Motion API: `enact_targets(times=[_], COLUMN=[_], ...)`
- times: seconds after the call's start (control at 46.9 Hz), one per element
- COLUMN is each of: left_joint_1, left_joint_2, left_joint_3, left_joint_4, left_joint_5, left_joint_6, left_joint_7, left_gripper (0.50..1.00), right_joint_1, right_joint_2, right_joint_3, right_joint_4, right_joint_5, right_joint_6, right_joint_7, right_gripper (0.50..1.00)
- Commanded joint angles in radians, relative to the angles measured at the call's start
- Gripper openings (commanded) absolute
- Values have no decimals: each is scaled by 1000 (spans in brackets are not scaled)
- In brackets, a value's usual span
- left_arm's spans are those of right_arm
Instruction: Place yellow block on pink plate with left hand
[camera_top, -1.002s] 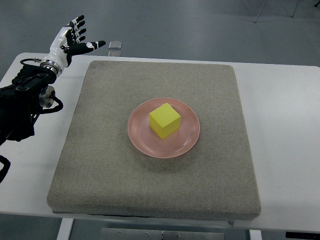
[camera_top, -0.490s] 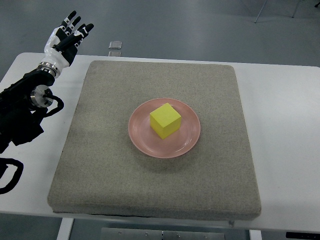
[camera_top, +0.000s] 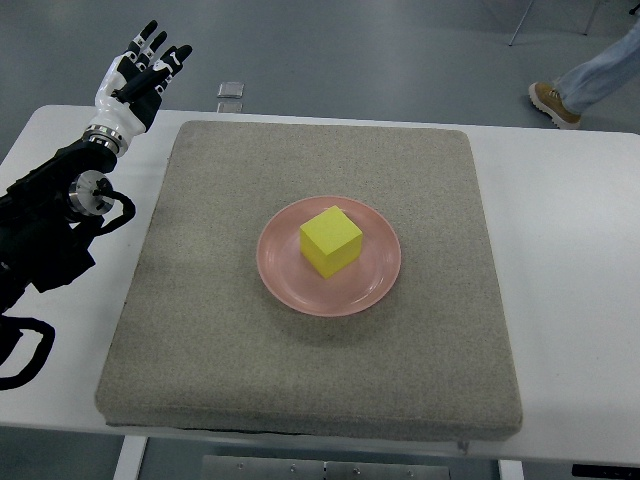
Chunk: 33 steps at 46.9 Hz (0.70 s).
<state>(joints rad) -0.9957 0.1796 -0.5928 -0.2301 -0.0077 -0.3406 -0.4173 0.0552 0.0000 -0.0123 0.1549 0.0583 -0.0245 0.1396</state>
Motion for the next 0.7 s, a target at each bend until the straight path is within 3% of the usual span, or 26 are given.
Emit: enact_targets(times=[0.0, 0.682], left_joint_1=[-4, -4], left_joint_2=[5, 1], left_joint_3=[-1, -4], left_joint_4=[0, -5], left_joint_5=[0, -1], left_joint_6=[0, 29], left_joint_7=[0, 0], left_gripper=[992, 992], right_joint_1=[0, 5], right_joint_2=[0, 0], right_joint_3=[0, 5], right_joint_4=[0, 9], right_joint_5=[0, 3], right_joint_6=[0, 9], right_joint_7=[0, 0], right_gripper=[924, 924])
